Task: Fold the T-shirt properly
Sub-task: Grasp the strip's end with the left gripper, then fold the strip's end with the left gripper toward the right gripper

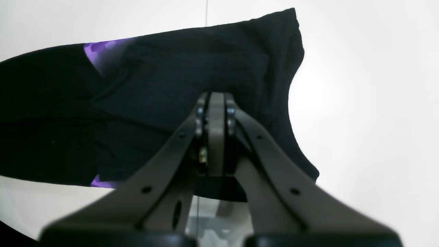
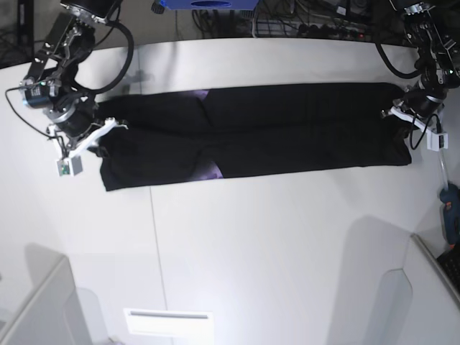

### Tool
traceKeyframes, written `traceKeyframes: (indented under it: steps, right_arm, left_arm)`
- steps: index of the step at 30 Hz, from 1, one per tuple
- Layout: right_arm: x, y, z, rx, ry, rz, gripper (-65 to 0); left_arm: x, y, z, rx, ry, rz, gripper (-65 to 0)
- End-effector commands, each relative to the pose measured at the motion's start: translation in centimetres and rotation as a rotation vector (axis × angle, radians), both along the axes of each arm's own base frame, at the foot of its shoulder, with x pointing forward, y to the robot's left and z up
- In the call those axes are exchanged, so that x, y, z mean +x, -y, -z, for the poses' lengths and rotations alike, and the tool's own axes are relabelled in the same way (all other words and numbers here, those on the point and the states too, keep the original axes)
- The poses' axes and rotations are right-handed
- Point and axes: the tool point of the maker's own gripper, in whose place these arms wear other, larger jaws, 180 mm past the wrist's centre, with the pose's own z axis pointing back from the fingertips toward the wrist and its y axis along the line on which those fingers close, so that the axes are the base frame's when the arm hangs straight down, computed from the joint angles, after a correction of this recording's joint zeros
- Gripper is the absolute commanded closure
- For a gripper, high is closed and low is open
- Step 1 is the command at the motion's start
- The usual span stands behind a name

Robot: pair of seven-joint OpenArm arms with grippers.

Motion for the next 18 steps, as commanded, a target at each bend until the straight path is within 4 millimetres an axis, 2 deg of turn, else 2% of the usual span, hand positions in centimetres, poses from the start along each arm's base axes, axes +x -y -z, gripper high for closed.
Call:
traceKeyframes:
  steps: [1, 4, 9, 13, 18]
  right_arm:
    - [0.7, 0.1, -1.2, -0.003, 0.05, -0.004, 0.0]
    - [0.7, 0.1, -1.1, -0.003, 0.048, -0.004, 0.0]
    - [0.7, 0.1, -1.1, -0.003, 0.047, -0.005, 0.0]
    - [0.7, 0.1, -1.1, -0.003, 0.046, -0.005, 0.0]
    - [0.7, 0.1, -1.0, -0.003, 0.044, -0.005, 0.0]
  left_arm:
    - [0.4, 0.2, -1.0, 0.008, 0.022, 0.021, 0.0]
    - [0.2, 1.5, -1.1, -0.004, 0.0, 0.047, 0.0]
    - [0.6, 3.1, -2.4, -0.006, 0.044, 0.068, 0.0]
    - [0.9, 5.8, -1.6, -0.034, 0.027, 0.138, 0.0]
    - [1.2, 8.2, -0.6, -0.093, -0.01, 0.142, 0.0]
